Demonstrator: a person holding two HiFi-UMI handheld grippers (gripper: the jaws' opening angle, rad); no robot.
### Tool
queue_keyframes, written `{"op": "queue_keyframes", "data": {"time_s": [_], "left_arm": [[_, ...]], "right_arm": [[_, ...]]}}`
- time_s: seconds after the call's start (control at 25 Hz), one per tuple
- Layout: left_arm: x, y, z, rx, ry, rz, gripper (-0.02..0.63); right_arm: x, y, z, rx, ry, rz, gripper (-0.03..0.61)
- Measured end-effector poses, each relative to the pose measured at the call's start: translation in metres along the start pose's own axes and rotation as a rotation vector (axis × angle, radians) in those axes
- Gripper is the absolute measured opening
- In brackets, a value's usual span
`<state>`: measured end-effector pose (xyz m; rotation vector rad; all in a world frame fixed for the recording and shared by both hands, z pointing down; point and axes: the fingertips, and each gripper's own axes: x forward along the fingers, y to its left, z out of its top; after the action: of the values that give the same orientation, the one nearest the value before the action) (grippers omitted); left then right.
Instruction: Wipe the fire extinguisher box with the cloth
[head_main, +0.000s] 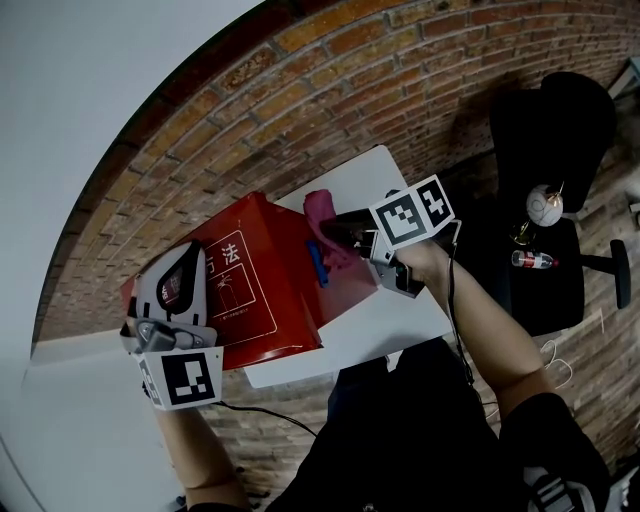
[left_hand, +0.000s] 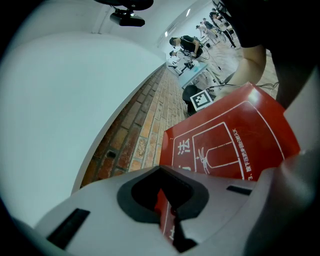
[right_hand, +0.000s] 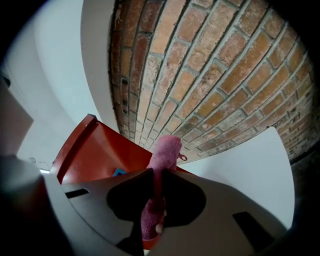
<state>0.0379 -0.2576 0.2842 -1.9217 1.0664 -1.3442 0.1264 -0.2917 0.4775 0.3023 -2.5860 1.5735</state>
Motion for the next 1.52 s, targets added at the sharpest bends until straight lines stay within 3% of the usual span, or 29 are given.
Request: {"op": "queue_keyframes", "data": {"time_s": [0.36, 1.52], "left_arm": [[0.0, 0.0, 0.0, 0.001, 0.002, -0.001, 0.02], [0.001, 0.001, -0.002, -0.003, 0.014, 0.001, 0.02]], "right_arm": [[0.002, -0.01, -0.009, -0.061, -0.01, -0.038, 0.061], [0.013, -0.059, -0.036, -0.069, -0.094, -0.032, 0.061]]}}
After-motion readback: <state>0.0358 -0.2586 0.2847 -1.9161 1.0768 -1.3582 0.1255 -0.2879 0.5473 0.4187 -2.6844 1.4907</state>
